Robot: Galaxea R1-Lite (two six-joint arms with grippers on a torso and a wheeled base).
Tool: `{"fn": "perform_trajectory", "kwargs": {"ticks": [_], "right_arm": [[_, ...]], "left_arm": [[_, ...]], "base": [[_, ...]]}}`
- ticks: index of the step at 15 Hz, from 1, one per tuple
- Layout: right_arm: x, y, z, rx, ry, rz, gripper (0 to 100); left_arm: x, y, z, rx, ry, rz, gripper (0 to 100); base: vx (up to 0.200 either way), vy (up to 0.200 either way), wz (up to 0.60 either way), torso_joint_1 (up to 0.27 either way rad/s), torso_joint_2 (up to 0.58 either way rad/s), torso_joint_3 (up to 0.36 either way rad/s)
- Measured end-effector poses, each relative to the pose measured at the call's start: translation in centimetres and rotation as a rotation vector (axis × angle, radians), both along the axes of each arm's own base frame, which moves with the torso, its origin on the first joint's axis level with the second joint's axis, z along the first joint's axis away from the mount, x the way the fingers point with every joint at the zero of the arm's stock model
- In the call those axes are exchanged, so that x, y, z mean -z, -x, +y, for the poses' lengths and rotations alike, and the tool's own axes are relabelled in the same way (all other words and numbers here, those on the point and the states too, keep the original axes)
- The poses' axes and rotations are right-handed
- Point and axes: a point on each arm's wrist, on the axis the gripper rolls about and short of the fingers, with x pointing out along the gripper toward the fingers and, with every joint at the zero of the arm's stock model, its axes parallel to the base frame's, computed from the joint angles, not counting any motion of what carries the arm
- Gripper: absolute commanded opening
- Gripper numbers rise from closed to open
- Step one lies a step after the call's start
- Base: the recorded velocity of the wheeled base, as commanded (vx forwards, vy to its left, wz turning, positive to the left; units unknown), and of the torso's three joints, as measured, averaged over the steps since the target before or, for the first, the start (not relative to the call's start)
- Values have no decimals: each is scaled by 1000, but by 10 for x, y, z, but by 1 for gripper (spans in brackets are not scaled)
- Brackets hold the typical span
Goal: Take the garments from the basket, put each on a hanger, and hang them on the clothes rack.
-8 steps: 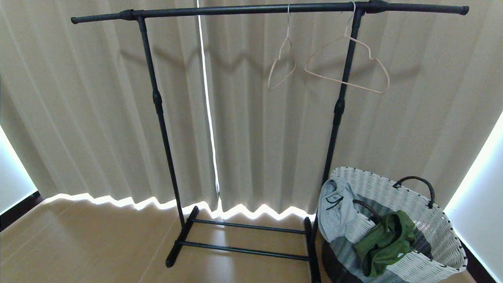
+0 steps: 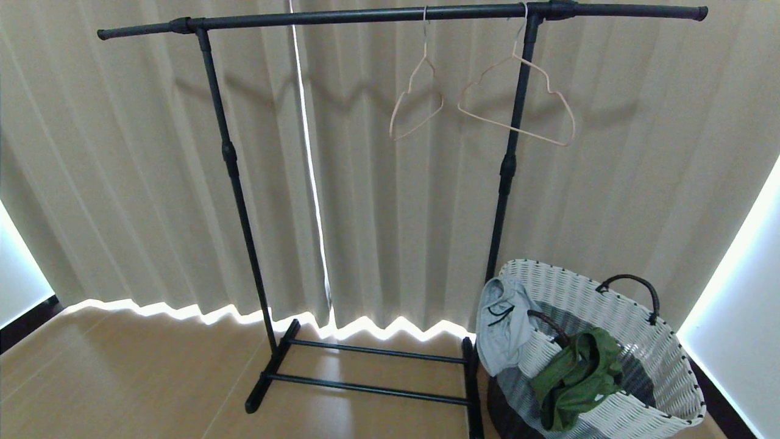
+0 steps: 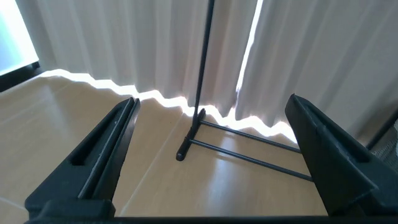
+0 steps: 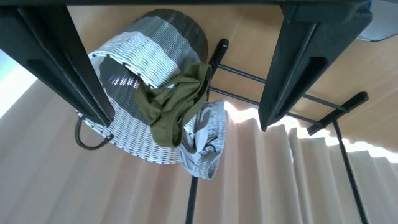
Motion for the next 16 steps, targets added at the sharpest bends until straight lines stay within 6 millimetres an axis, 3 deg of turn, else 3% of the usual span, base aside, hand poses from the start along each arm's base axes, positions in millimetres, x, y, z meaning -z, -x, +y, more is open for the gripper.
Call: {"fn": "perform_trajectory", "kwargs": {"ticks": [13, 16], "right_arm": [[0, 0, 0, 0, 1, -1, 100], [0, 0, 0, -1, 1, 0, 100]], "left_arm": [[0, 0, 0, 2, 3, -1, 100], [0, 0, 0, 1, 3, 0, 100]], "base": [[200, 0, 0, 3, 2, 3], [0, 0, 0, 0, 0, 0]]}}
